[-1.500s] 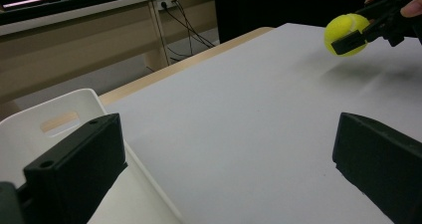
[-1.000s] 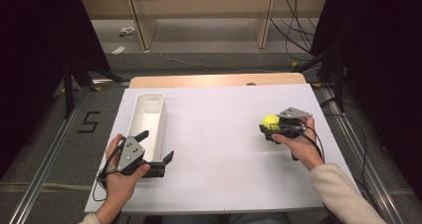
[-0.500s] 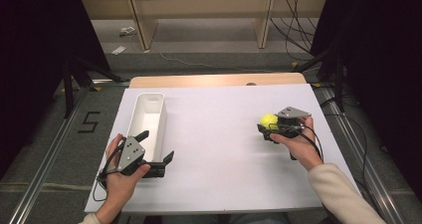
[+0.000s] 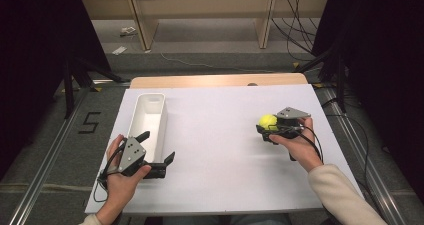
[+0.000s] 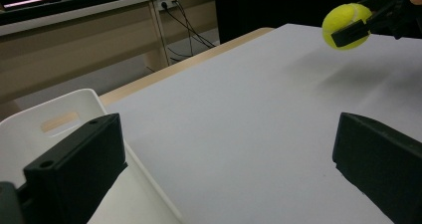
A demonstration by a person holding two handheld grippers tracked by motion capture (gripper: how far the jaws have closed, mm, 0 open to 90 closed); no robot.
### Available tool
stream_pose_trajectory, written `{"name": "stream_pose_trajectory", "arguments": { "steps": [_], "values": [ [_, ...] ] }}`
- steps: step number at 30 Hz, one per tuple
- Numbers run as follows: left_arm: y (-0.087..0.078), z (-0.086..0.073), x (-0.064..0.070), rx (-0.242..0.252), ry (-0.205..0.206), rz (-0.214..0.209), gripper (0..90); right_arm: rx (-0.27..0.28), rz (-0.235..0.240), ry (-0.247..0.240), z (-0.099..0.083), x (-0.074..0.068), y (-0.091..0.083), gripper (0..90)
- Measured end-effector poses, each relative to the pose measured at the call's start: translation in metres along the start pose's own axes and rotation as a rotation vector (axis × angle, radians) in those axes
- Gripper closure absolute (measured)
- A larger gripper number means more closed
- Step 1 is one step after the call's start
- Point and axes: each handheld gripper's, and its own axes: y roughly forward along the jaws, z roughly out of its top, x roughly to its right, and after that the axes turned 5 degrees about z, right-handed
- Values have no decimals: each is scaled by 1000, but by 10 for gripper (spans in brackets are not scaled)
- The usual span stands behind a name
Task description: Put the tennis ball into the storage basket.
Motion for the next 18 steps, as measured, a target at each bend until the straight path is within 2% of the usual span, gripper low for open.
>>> {"name": "stream_pose_trajectory", "arguments": {
  "steps": [18],
  "values": [
    [-1, 1, 0, 2, 2, 2, 0, 10, 30, -9, 6, -11, 1, 270]
  ]
}}
